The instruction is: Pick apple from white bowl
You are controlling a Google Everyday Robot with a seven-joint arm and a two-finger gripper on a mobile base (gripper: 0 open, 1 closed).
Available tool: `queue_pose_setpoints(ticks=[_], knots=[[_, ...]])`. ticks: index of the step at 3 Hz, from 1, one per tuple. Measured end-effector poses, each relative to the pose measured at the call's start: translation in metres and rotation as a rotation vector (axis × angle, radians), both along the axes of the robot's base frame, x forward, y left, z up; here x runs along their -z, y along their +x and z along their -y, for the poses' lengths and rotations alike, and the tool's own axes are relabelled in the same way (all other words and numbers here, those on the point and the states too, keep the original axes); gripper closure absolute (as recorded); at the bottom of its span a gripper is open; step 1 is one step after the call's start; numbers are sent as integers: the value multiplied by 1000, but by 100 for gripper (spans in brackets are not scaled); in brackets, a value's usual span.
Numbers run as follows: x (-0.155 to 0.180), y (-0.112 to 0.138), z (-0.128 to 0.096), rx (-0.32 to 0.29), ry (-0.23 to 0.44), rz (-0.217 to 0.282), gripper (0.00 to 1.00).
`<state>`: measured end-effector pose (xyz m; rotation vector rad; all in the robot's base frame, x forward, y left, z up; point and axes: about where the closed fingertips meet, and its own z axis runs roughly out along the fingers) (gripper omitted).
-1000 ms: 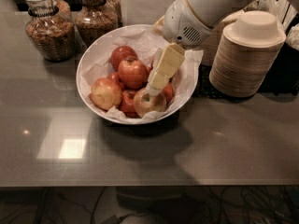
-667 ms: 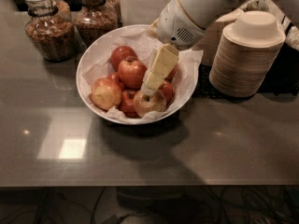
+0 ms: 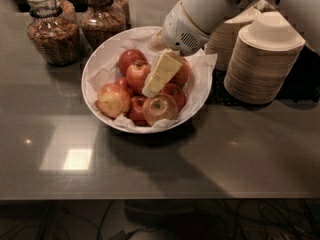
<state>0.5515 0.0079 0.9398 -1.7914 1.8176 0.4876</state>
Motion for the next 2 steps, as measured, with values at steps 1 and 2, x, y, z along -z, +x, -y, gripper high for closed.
queue_pose_setpoints(ticks=[1,2], knots=[[3,8,-8,3,1,0,22],[9,12,-18,-5,4,-11,22]])
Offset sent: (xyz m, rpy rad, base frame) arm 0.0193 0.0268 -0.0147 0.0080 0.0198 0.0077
